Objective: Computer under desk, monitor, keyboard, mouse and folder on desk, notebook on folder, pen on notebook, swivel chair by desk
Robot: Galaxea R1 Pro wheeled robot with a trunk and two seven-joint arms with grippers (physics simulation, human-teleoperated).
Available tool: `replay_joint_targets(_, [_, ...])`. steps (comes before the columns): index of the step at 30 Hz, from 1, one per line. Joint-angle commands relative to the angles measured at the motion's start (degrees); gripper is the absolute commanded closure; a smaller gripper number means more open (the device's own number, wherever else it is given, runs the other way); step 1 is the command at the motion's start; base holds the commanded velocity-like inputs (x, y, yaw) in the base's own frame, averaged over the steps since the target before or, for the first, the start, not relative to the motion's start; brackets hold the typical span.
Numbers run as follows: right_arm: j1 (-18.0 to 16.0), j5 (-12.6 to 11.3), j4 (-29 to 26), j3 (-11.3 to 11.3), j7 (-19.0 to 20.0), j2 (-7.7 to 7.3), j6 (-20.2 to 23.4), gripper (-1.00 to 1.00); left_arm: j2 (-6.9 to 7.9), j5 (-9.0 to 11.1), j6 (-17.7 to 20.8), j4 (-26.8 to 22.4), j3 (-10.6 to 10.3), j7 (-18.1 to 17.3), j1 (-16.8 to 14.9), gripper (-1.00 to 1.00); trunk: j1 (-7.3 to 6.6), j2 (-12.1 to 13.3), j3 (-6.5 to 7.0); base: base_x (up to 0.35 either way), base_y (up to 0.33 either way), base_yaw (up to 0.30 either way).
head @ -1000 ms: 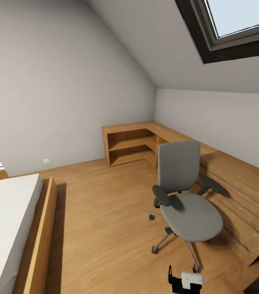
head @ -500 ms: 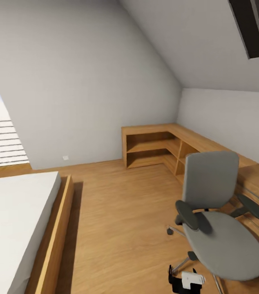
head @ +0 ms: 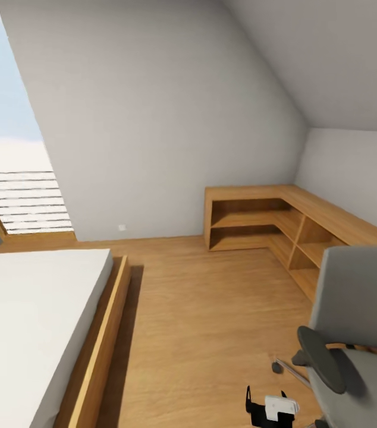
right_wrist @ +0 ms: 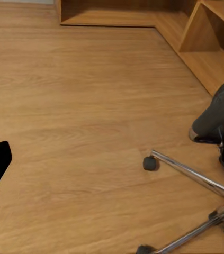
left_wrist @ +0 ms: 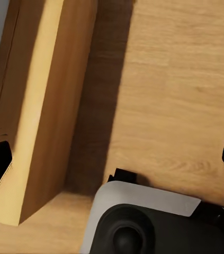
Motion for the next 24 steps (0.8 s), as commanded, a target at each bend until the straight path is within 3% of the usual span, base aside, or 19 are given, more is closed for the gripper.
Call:
replay_joint_targets(1, [-0.04,-0.33,0.03,0.47,-0.32,-0.02,-0.08,-1.00,0.00,0.07,-0.05,-0.11,-0.12,0.23,0.03,-1.00,0.04,-0.03,-0.05,0.331,0.000,0.203])
replay_joint_targets(24, [-0.04,-0.51,0.03,0.36,-0.28,-0.18,-0.12,-1.00,0.09,0.04,-0.05,-0.12,-0.12,0.26,0.05,-1.00,0.04,-0.03,0.63,0.331,0.000,0.028])
